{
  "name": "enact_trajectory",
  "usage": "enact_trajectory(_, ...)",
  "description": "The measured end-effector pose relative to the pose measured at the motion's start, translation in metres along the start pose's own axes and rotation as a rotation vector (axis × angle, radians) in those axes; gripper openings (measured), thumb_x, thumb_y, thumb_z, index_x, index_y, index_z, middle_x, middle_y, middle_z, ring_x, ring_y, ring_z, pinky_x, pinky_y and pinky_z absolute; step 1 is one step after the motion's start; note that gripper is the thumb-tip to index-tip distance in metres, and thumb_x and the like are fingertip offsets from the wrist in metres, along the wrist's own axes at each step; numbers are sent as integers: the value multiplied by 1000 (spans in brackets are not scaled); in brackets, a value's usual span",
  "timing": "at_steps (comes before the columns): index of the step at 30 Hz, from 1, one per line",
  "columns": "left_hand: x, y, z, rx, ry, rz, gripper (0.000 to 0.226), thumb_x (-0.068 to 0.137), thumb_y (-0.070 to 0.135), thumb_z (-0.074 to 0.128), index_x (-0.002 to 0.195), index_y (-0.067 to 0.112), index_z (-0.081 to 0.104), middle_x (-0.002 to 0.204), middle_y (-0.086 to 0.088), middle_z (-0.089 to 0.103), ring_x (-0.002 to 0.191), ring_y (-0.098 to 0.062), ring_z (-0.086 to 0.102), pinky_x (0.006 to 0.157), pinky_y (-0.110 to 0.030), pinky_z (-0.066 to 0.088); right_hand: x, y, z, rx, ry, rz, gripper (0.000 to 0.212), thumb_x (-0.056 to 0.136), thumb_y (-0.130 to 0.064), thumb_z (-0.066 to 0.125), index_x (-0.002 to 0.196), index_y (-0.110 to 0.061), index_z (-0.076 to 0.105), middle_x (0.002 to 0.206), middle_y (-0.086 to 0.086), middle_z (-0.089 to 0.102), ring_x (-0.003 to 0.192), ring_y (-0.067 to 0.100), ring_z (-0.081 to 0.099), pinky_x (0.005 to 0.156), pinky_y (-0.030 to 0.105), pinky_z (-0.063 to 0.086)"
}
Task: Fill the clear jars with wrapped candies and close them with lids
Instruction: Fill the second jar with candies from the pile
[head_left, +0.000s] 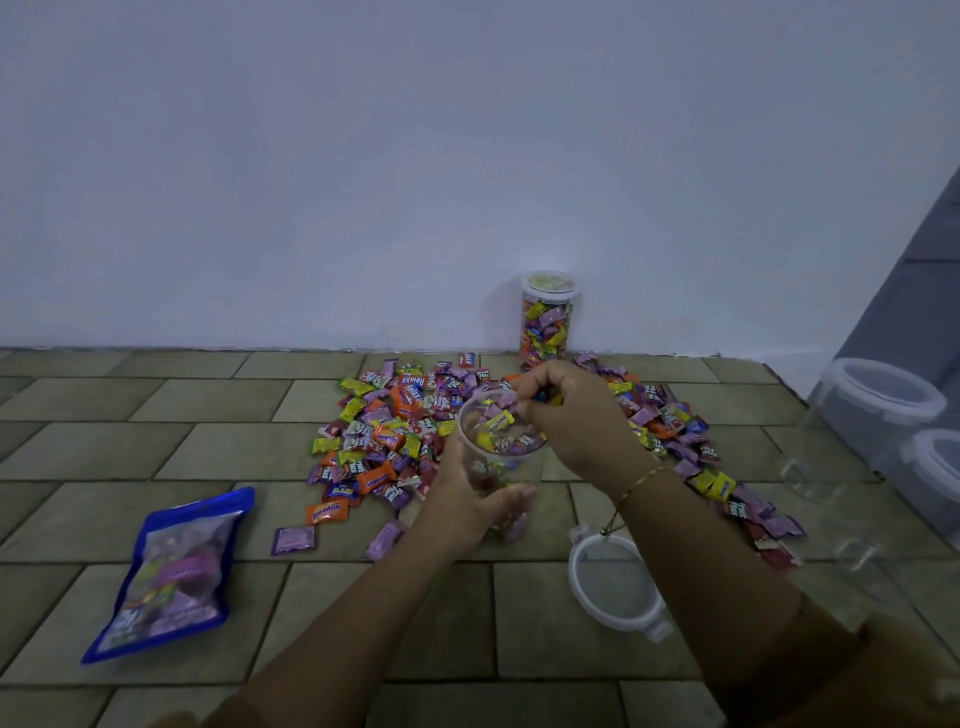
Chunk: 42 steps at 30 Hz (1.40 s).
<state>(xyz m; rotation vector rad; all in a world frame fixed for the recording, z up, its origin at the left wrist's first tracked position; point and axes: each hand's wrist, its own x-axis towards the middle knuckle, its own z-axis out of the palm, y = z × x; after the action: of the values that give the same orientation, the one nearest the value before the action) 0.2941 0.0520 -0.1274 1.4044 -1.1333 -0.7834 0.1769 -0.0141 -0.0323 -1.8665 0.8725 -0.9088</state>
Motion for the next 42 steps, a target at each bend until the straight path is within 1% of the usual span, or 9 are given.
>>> enact_trajectory(3,1,1,4,-12,-21,-9,82,72,-5,76,132,20,26,116,14,49,92,22,54,75,-3,43,0,0,2,-57,18,-21,36,83,8,55,68,-25,52,94,9,60,88,30,58,78,45,52)
enact_trajectory(7,0,2,6,10,-57,-6,91,72,-1,77,143,13,22,133,-3,47,106,0,55,76,-5,45,-4,2,9,-178,37,-108,22,87,1,55,79,-20,56,92,-3,56,82,7,52,73,12,44)
enact_trajectory(11,-2,9,6,47,-82,29,76,75,-2,73,129,26,28,114,12,51,92,20,55,71,-3,44,-10,10,17,-264,46,-201,9,86,-10,60,92,-16,64,91,-6,57,82,5,52,72,14,43)
enact_trajectory(15,-5,5,-10,282,-125,51,87,62,53,78,133,33,32,124,16,49,113,4,51,91,-20,47,-19,25,21,-316,103,-359,24,83,-34,58,95,-15,65,99,-11,53,94,-10,43,85,1,31)
enact_trajectory(19,-12,-23,-36,1056,-46,50,111,51,90,24,146,32,24,154,5,23,140,-20,24,112,-39,25,-35,43,23,-130,129,-225,72,70,-45,76,130,-25,41,130,-13,38,122,-9,34,98,-1,24)
enact_trajectory(21,-18,-35,-47,1219,28,8,112,53,91,12,149,34,18,157,1,16,142,-23,19,112,-42,20,-42,51,26,-55,112,-153,93,62,-46,79,136,-33,24,131,-22,31,122,-20,27,96,-4,23)
enact_trajectory(25,-16,-51,-63,1239,118,-155,108,63,93,19,150,29,13,159,-1,7,144,-25,12,114,-43,17,-45,62,33,83,84,-81,93,67,-26,83,127,-52,17,132,-24,33,127,-8,33,97,-2,29)
enact_trajectory(34,8,-61,-65,1330,68,-42,63,87,71,32,128,25,46,125,-1,49,116,-19,42,94,-31,39,-44,67,36,81,95,-117,84,64,-37,79,129,-45,26,135,-22,36,126,-13,33,98,4,33)
enact_trajectory(42,22,-54,-73,1246,-63,-21,41,93,55,42,112,21,54,106,1,58,94,-17,56,68,-29,41,-41,67,36,124,78,-101,89,63,-41,79,135,-35,27,134,-23,37,126,-13,34,105,17,36)
